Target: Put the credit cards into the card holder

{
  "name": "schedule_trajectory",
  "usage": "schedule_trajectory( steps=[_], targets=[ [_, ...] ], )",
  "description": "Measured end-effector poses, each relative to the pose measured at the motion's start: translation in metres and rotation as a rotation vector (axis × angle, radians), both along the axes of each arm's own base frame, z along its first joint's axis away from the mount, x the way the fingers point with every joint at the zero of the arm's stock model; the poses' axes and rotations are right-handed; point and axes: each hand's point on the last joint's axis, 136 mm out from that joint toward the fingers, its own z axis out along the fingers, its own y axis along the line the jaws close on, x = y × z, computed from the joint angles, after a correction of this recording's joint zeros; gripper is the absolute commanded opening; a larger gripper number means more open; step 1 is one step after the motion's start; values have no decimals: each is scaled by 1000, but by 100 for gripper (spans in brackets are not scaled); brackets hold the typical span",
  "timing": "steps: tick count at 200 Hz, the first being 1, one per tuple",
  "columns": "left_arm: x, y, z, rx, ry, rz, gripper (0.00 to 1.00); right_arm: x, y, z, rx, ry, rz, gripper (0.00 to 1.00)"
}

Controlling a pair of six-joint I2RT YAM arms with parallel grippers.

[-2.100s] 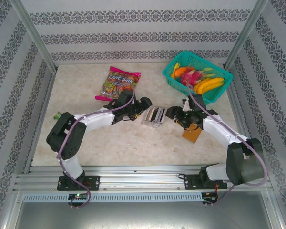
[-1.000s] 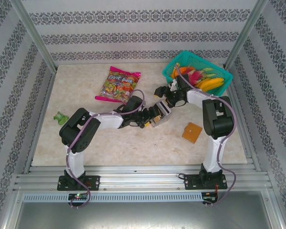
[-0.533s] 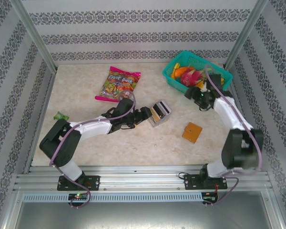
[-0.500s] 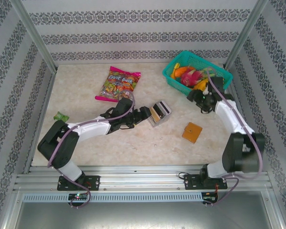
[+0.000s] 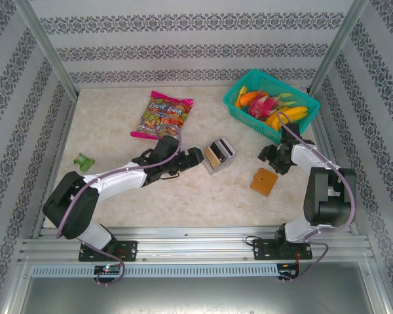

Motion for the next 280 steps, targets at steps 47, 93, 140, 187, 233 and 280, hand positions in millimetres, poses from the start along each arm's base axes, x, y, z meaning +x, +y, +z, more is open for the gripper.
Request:
schedule_trajectory(
  steps=[47,93,140,187,233,280],
  targets=[
    [-2,13,21,15,-57,35,97,-22,16,-19,25,47,-27,56],
    [-4,18,22,40,-63,34,98,-69,67,-17,69,34,19,56],
    [-9,15,20,36,-47,2,97,-106,122,-12,103,41,126,59],
    [-23,11,13,16,-12,-56,97,-108,96,31,-45,-13,135,62],
    [-34,17,5,29,13,-65,97,-155,92,25,-46,26,147,65],
    [-37,21,10,39,1,-67,97,-189,107,-9,-37,151,139,65]
  ],
)
